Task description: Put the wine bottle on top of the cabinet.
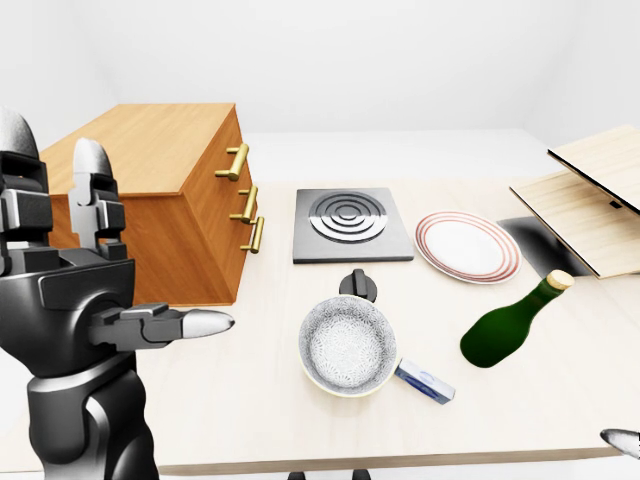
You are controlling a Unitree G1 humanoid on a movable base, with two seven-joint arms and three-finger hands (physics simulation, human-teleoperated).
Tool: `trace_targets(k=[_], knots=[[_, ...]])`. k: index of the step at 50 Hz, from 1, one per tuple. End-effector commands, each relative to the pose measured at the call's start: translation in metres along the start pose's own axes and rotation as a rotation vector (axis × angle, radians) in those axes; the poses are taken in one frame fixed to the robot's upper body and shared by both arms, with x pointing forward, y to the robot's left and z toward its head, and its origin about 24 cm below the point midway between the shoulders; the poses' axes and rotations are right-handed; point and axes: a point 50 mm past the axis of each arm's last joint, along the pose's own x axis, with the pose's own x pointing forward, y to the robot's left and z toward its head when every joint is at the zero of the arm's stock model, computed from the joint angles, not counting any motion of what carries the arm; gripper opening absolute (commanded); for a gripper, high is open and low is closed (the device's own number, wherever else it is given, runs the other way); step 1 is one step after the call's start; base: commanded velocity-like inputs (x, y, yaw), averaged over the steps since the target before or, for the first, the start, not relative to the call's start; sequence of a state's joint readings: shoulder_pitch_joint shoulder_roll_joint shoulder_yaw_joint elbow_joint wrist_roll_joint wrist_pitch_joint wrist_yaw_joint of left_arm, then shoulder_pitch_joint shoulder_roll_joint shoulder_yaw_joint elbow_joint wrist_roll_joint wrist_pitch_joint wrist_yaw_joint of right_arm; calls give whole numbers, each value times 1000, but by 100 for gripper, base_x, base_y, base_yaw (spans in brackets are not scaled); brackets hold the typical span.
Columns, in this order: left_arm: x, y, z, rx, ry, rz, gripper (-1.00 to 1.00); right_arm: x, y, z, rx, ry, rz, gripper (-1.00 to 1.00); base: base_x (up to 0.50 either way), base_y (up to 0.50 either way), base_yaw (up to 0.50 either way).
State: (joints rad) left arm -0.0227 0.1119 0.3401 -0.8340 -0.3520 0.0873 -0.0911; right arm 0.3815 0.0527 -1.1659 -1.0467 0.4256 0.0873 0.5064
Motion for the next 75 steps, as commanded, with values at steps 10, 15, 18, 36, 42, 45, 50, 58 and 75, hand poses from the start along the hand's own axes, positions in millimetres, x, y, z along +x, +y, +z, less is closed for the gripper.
trace_targets(k=[10,15,18,36,42,45,50,58,75], knots=[[0,-2,-2,3,6,-6,100,-7,8,-20,-35,128,19,100,0,0,0],[-1,-2,-3,3,17,-8,100,-9,17,-36,-146,285,54,100,0,0,0],[-2,0,-5,4,24,-2,100,-5,20,-30,-144,249,70,100,0,0,0],[-3,1,-12,-2,59,-4,100,2,24,-39,-137,248,81,100,0,0,0],[-3,1,-12,2,57,-4,100,4,25,-44,-118,252,75,100,0,0,0],[-4,0,-15,1,72,-7,100,2,24,-53,-93,280,68,100,0,0,0],[-4,-1,-17,1,79,-11,100,5,25,-56,-85,277,66,100,0,0,0],[-3,-1,-14,6,66,-11,100,4,26,-65,-55,306,58,100,0,0,0],[-3,-3,-18,11,82,-17,100,7,29,-83,-5,340,45,100,0,0,0]])
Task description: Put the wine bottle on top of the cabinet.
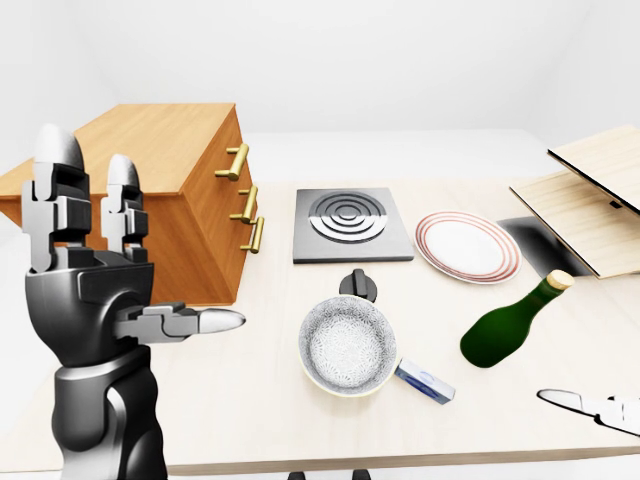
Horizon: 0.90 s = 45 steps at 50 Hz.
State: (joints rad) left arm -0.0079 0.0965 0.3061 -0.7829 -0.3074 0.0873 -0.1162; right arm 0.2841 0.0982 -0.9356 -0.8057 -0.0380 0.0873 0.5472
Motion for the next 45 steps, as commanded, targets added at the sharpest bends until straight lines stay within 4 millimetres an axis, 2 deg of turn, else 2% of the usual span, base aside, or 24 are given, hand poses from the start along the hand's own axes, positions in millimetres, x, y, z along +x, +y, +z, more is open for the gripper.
trace_targets(k=[1,16,24,33,45], knots=[[0,-1,-4,5,16,-1,100,5,3,-13,44,36,-2,100,0,0,0],[0,0,-10,8,43,1,100,13,8,-29,90,77,6,100,0,0,0],[1,-1,-13,7,52,-1,100,19,10,-33,97,78,8,100,0,0,0],[0,-2,-16,4,65,-1,100,26,8,-26,79,36,8,100,0,0,0],[1,-1,-14,7,57,2,100,34,12,-39,110,71,12,100,0,0,0]])
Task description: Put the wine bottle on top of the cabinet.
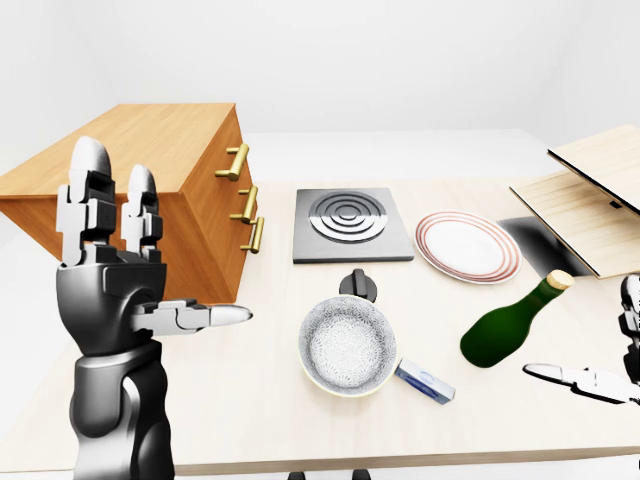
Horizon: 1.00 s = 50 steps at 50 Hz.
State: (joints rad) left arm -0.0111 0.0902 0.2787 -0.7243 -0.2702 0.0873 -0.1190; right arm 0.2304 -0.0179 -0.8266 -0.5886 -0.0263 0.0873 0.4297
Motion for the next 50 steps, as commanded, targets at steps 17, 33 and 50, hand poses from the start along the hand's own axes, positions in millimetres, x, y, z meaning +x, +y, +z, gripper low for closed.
trace_targets(k=[17,33,50], knots=[[0,2,0,4,0,4,100,19,7,-22,61,55,7,100,0,0,0],[1,1,-6,1,22,4,100,32,12,-34,81,93,15,100,0,0,0],[2,3,-15,-4,57,8,100,52,22,-30,77,63,37,100,0,0,0]])
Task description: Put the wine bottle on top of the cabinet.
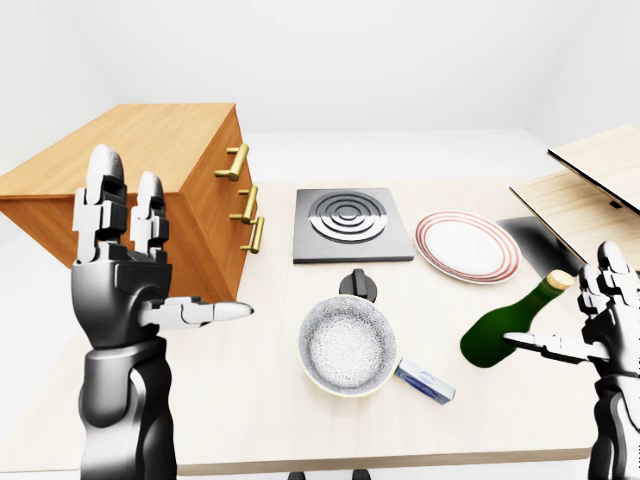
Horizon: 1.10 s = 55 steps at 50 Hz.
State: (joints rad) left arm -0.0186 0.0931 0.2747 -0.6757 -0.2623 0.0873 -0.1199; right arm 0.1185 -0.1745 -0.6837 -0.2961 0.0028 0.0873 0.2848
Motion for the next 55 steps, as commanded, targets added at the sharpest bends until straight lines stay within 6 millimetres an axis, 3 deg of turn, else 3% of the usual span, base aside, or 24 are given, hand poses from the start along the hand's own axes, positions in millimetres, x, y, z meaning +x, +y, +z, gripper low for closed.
trace_targets(k=[1,26,36,37,38,39,40,55], knots=[[1,1,-5,-3,16,2,100,11,5,3,-6,-15,13,100,0,0,0],[2,-1,-2,0,7,-2,100,19,8,-21,33,83,16,100,0,0,0],[1,1,-8,0,33,3,100,27,13,-20,30,77,32,100,0,0,0],[1,1,-9,0,34,5,100,28,14,-20,28,77,34,41,0,0,0],[1,2,-9,0,37,6,100,29,15,-19,26,75,34,-71,0,0,0],[1,2,-10,0,38,6,100,30,15,-19,26,75,35,-91,0,0,0],[1,2,-11,-1,46,6,100,31,16,-20,27,78,39,-100,0,0,0],[-1,-1,-15,-6,65,0,100,30,19,-7,13,23,49,-100,0,0,0]])
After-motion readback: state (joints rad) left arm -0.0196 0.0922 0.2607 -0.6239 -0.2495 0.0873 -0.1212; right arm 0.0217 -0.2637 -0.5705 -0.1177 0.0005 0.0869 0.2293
